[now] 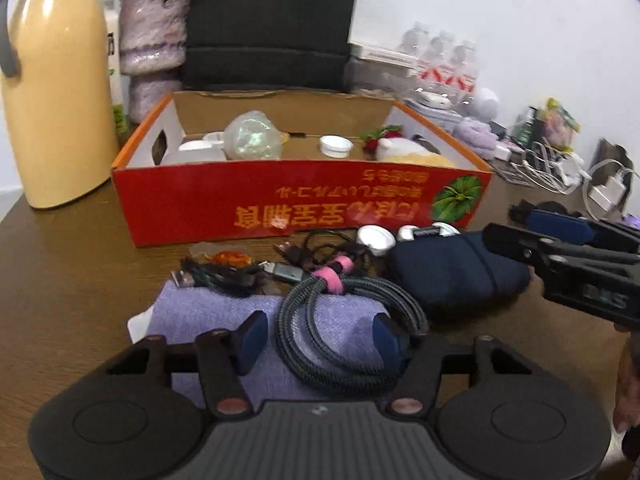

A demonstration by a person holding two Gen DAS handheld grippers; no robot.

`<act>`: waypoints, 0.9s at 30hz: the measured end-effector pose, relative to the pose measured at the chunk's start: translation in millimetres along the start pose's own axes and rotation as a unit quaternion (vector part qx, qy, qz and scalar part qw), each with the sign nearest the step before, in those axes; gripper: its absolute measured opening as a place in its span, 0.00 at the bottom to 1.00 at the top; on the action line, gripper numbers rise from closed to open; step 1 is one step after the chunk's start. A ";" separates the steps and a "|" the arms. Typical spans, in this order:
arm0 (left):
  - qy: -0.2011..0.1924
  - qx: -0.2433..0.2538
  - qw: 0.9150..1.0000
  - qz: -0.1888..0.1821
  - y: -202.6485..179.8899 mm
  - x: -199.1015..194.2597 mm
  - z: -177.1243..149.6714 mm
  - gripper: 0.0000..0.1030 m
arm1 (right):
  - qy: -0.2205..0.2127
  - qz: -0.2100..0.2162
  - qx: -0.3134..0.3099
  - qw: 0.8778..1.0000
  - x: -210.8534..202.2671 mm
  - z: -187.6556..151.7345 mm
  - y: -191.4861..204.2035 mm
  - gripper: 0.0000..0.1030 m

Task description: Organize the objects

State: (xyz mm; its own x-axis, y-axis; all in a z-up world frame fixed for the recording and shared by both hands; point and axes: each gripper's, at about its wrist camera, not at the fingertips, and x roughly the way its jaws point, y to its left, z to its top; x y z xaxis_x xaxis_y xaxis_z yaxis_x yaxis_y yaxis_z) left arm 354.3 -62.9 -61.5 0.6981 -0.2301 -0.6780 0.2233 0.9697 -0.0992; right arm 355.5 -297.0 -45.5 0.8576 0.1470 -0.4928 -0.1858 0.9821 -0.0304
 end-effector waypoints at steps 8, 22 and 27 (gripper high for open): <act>-0.044 0.019 0.999 0.023 -4.3 -20.4 -12.0 0.16 | 0.056 0.020 0.083 0.995 30.8 -13.4 -31.3 0.73; -0.025 0.031 0.997 -0.062 -10.1 -108.5 -70.7 0.17 | 0.041 -0.012 0.031 0.999 -77.3 -51.4 -4.2 0.27; -0.082 0.002 0.996 -0.042 23.4 -108.9 -36.5 0.62 | -0.009 0.047 0.032 0.998 -81.1 -21.4 7.0 0.51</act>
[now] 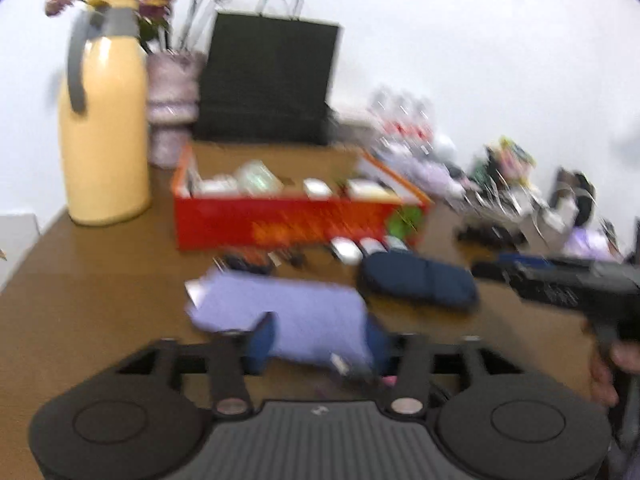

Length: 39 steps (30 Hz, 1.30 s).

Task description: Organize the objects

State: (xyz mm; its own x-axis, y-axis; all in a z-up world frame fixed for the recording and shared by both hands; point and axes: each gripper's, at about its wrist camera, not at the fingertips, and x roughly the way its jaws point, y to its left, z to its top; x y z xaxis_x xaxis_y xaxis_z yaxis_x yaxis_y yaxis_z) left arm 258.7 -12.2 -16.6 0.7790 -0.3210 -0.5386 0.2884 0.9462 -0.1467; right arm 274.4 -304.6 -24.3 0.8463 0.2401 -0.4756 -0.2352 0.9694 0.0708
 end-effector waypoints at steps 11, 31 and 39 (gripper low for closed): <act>0.074 0.060 0.995 0.017 46.4 127.3 39.1 0.58 | 0.031 0.058 -0.051 0.997 106.3 39.9 53.6 0.54; -0.040 -0.067 0.997 -0.024 68.3 18.4 35.6 0.44 | 0.002 0.064 -0.070 0.995 94.7 29.3 78.6 0.08; 0.004 -0.047 0.999 -0.021 31.7 -33.7 -22.7 0.44 | -0.004 0.054 -0.009 0.999 -18.4 -24.5 67.6 0.08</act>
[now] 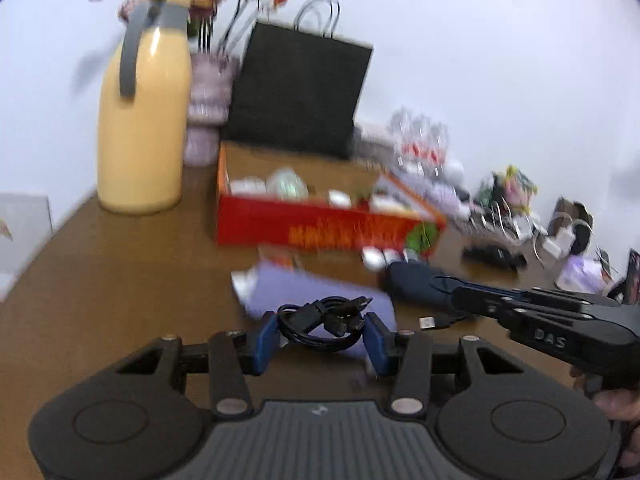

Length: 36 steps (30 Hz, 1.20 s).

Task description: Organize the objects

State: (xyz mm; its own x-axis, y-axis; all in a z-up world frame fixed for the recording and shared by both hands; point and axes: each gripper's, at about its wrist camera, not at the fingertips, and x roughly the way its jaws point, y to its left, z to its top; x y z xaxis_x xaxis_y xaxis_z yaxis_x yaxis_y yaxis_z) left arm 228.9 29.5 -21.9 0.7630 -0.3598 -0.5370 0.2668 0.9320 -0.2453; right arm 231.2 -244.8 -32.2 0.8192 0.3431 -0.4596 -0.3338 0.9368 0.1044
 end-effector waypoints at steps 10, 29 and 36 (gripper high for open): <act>0.060 0.038 0.997 -0.033 -42.8 6.5 -13.2 0.44 | -0.028 -0.065 0.040 0.997 -64.1 -43.1 -3.3 0.08; -0.013 0.050 0.999 0.009 -52.2 16.6 46.2 0.44 | -0.084 -0.035 0.055 0.994 -70.8 -8.9 -54.2 0.08; -0.030 0.073 0.996 0.035 -27.8 68.5 115.4 0.44 | -0.093 0.005 0.024 0.995 -7.9 74.9 -85.6 0.08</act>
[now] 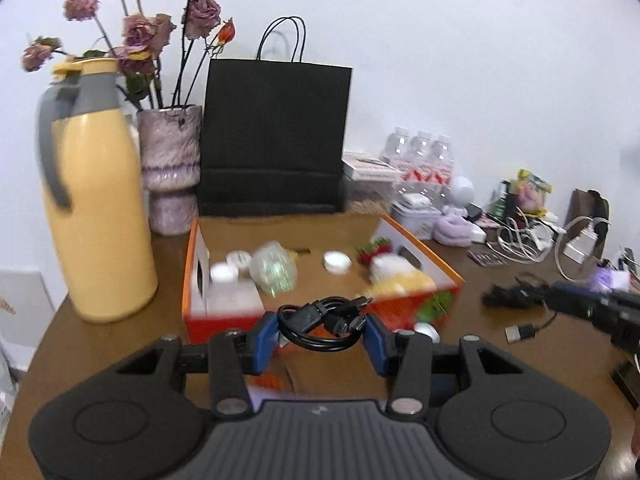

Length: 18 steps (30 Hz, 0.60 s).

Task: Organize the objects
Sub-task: 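Carry both black cables into the cardboard box and open both tools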

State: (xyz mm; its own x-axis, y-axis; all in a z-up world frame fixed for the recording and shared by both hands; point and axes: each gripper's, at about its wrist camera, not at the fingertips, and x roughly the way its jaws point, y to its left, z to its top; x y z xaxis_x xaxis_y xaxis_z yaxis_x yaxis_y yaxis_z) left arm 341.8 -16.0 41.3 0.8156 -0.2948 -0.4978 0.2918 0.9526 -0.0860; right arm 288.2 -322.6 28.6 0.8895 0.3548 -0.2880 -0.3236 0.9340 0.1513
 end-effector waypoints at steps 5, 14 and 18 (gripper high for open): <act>0.048 0.009 0.999 -0.015 17.0 84.6 47.0 0.44 | 0.029 0.019 0.013 0.999 110.0 51.4 -22.9 0.08; 0.169 -0.040 0.985 -0.017 33.8 252.4 88.3 0.48 | 0.148 -0.082 0.076 0.983 305.5 57.4 -63.0 0.23; 0.132 -0.053 0.990 -0.025 48.2 238.8 87.9 0.64 | 0.112 -0.064 0.087 0.988 283.6 49.6 -69.2 0.45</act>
State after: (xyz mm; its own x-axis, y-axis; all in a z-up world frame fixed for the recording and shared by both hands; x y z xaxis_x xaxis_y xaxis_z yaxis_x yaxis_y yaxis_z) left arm 594.5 -47.0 -5.9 0.6386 -0.3242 -0.6979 0.2628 0.9443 -0.1982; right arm 578.9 -288.7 -16.7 0.8197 0.2522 -0.5143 -0.1349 0.9576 0.2545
